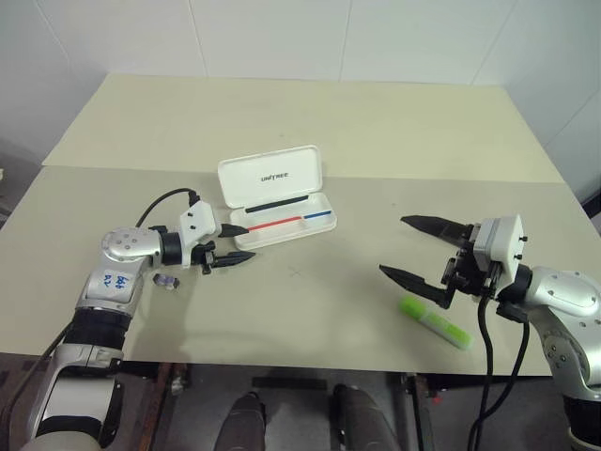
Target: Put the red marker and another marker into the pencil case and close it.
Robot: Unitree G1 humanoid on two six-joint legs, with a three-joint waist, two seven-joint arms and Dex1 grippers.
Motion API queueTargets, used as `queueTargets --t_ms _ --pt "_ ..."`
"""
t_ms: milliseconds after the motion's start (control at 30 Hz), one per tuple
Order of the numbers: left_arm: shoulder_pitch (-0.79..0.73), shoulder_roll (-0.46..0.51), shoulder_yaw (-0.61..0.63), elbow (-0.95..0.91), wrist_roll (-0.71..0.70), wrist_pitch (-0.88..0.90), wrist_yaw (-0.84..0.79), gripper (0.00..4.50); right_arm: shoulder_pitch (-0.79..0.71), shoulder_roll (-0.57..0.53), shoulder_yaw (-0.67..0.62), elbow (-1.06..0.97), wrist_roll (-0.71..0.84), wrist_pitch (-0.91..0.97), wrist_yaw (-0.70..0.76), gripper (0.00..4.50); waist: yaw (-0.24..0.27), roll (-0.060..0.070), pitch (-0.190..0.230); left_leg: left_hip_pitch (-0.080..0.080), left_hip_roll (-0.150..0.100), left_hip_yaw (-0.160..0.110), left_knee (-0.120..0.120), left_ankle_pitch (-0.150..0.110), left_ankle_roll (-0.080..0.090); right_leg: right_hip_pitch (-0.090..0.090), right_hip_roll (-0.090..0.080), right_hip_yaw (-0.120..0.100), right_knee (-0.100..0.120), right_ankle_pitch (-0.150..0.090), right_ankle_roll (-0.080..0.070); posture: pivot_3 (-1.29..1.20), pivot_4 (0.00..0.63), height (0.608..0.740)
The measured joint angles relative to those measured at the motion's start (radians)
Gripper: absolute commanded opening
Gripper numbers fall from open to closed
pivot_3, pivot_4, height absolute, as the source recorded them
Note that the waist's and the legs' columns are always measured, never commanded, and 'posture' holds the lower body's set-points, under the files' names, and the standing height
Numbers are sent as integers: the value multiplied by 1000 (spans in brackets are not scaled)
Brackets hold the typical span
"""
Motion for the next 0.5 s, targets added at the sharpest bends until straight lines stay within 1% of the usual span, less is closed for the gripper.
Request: queueTargets --t_ms 200,333,500 --pt "-45 -3 -32 67 36 -18 -30 2510 -4 -1 8 -67 22 33 -18 4500 -1 0 0 0 0 0 0 0 0 0 0 0 0 0 0 0 150 740" --pt "-61 -7 -44 93 46 -53 -56 2510 -20 12 36 -81 22 44 -51 4500 0 0 0 0 0 0 0 0 0 0 0 0 0 0 0 0 150 740" --pt "-77 -10 -48 110 55 -63 -71 2510 -28 15 40 -92 22 48 -73 4500 0 0 0 0 0 0 0 0 0 0 0 0 0 0 0 0 150 740"
